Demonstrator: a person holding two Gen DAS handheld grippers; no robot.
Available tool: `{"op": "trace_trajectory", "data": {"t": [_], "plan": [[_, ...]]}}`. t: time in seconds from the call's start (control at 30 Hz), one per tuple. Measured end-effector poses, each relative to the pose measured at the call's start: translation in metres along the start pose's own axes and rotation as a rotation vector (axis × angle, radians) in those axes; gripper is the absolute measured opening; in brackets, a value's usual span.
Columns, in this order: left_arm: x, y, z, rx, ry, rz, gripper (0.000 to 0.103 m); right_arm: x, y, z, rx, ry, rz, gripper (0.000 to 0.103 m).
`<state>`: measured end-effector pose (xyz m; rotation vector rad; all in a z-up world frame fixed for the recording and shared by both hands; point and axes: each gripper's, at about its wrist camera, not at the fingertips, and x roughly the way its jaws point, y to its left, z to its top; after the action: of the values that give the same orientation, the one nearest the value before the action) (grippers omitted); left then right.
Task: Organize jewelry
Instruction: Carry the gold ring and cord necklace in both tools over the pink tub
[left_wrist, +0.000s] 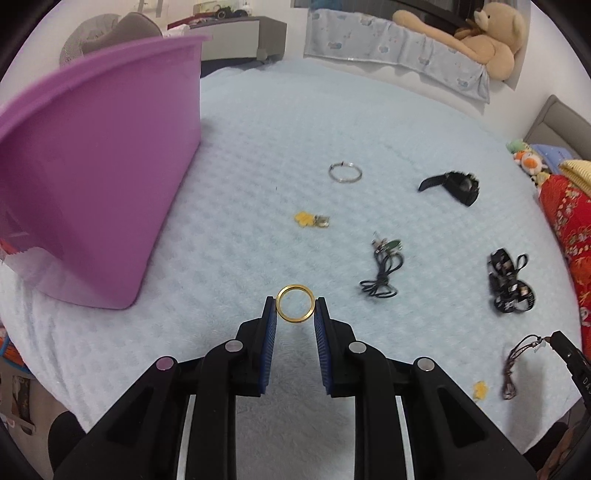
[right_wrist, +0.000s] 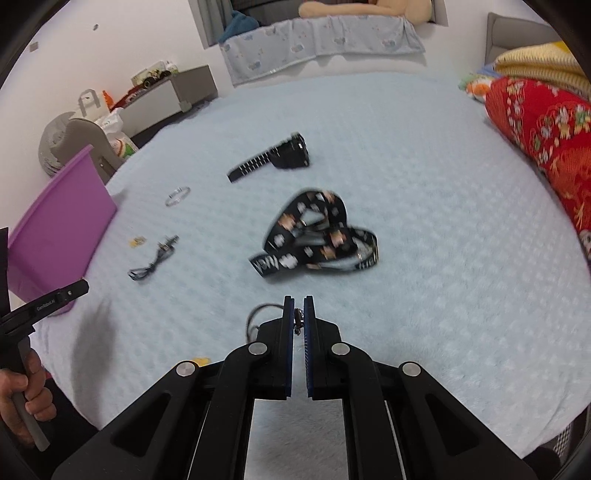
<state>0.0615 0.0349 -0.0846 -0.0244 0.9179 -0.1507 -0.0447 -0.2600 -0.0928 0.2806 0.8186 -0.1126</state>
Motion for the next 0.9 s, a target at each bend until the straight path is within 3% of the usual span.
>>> {"op": "trace_trajectory", "data": {"t": [0.3, 0.53, 0.9], "plan": [[-0.048, -0.001, 0.019, 0.001, -0.072, -0.043, 0.021, -0.045, 0.034, 0.032, -0.063, -0.093, 0.047, 0.005], [-0.086, 0.007, 0.041, -0.009, -0.133, -0.032, 0.021, -0.065, 0.072, 0.065, -0.118, -0.153, 0.124, 0.005], [-0.136, 0.045, 0.076, -0.020, -0.212, 0.017, 0.021, -0.087, 0.164, 0.123, -0.208, -0.230, 0.336, 0.005]]}}
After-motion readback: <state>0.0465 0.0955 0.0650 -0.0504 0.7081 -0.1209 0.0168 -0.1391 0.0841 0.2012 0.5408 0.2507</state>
